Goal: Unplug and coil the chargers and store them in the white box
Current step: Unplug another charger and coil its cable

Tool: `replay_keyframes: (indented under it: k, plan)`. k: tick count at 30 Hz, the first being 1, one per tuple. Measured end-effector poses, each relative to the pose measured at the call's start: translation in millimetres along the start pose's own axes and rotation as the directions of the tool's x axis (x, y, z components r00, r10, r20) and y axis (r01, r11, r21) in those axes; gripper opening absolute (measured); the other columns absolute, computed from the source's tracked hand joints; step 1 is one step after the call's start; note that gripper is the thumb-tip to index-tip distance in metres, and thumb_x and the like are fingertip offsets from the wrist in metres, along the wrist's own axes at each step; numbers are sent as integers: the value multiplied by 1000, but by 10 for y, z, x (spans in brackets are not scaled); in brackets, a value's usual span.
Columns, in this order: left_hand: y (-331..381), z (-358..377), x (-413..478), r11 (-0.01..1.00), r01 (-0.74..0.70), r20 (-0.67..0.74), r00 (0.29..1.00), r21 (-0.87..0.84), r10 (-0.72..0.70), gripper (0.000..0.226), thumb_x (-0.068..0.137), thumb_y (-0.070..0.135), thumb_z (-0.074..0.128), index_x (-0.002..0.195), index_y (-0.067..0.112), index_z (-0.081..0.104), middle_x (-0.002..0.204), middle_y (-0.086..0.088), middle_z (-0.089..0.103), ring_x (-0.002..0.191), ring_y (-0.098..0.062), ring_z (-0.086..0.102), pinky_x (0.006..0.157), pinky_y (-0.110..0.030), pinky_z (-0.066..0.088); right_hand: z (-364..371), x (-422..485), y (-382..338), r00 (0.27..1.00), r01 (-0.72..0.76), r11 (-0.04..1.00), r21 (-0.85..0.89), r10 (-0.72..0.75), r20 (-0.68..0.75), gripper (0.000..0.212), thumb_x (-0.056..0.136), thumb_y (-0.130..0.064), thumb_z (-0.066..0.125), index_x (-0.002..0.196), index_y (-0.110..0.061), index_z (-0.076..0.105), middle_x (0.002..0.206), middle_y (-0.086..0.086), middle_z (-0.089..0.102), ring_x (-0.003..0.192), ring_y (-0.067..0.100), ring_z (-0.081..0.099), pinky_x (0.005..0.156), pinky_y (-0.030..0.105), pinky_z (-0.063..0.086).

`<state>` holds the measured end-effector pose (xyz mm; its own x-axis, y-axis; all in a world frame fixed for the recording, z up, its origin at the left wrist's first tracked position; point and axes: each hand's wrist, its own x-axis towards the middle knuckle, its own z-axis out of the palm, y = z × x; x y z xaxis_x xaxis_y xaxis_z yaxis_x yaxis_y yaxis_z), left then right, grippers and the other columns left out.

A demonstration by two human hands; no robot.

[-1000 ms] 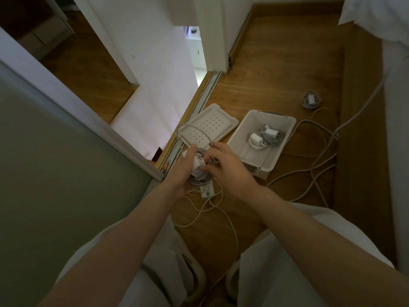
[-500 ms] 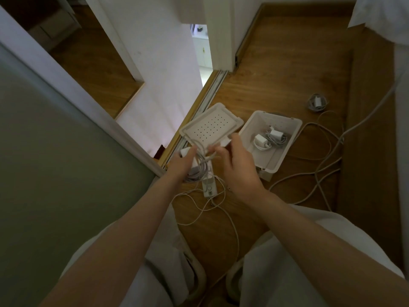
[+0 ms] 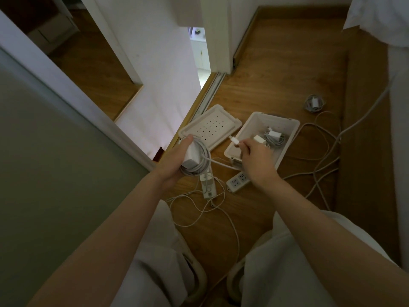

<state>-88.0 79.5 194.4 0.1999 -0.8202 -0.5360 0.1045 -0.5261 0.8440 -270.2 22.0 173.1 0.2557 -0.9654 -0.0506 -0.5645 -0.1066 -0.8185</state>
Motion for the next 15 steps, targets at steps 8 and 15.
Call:
replay_keyframes:
  k: [8, 15]
  plan:
    - [101, 47, -165, 979, -60, 94, 992, -195, 79, 48, 96, 42, 38, 136, 15, 42, 96, -7, 59, 68, -10, 66, 54, -25, 52, -24, -78, -134, 972, 22, 948, 319, -96, 216, 25, 95, -17, 50, 73, -28, 57, 64, -11, 58, 54, -2, 46, 55, 14, 37]
    - [86, 151, -251, 988, -32, 205, 977, -150, 63, 37, 96, 46, 34, 117, 23, 53, 88, -3, 63, 74, -12, 62, 67, -28, 52, -15, -95, -192, 946, -49, 909, 413, -91, 313, 18, 94, -15, 51, 90, -8, 67, 74, -3, 62, 70, -2, 55, 70, 10, 42]
